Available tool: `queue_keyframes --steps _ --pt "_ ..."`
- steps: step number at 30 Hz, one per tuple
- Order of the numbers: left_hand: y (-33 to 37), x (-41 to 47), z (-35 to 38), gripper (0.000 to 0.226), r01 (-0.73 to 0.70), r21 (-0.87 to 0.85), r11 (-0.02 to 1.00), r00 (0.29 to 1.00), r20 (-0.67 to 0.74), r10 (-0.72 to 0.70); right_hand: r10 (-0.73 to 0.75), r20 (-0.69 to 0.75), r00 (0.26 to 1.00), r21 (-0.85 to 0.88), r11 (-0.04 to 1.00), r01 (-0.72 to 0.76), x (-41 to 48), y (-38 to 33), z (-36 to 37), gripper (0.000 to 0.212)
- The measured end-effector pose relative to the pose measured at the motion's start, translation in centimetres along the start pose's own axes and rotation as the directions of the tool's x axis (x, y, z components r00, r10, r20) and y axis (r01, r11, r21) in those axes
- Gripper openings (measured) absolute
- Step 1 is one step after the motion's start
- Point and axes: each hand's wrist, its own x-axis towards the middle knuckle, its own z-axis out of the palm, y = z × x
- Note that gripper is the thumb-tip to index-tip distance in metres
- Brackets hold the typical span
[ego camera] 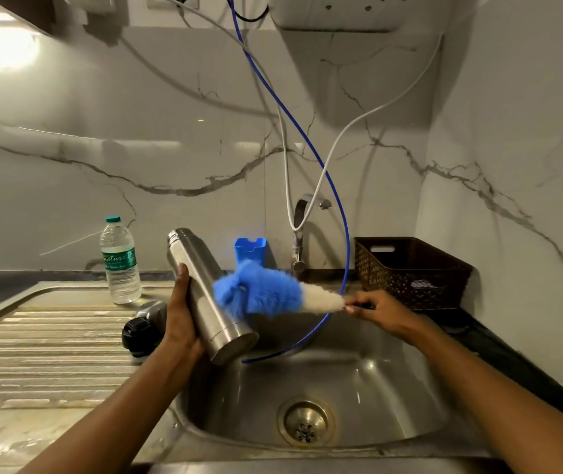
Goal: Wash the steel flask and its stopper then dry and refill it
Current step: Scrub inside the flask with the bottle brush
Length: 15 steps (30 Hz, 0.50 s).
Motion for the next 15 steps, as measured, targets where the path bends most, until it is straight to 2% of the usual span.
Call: queue_keyframes --steps 3,7,11,13,15 --pt "0.0 0.0 0.0 0.042 -0.011 0.016 1.0 1.0 -0.02 0.012 0.034 0.012 0.999 0.008 0.999 -0.034 -0.9 0.8 -1.4 0.021" --pt "-0.3 -0.3 0.5 0.068 0.031 0.059 0.998 1.0 0.003 -0.031 -0.025 -0.075 0.997 0.002 1.0 0.026 1.2 -0.4 0.0 0.021" --pt "-0.4 -0.3 0.4 0.07 0.053 0.021 0.998 0.998 -0.016 -0.053 -0.052 -0.178 0.983 0.02 0.998 0.057 3.5 -2.9 1.7 0.024" --pt "-0.3 -0.4 0.2 0.071 0.043 -0.04 0.998 0.999 -0.018 -0.044 -0.084 -0.163 0.983 -0.021 0.996 0.081 3.4 -3.3 1.7 0.025" --pt "0.0 -0.3 0.1 0.082 0.01 -0.039 0.999 0.999 -0.043 -0.012 -0.086 -0.089 0.992 -0.069 0.994 0.08 2.2 -2.9 1.0 0.023"
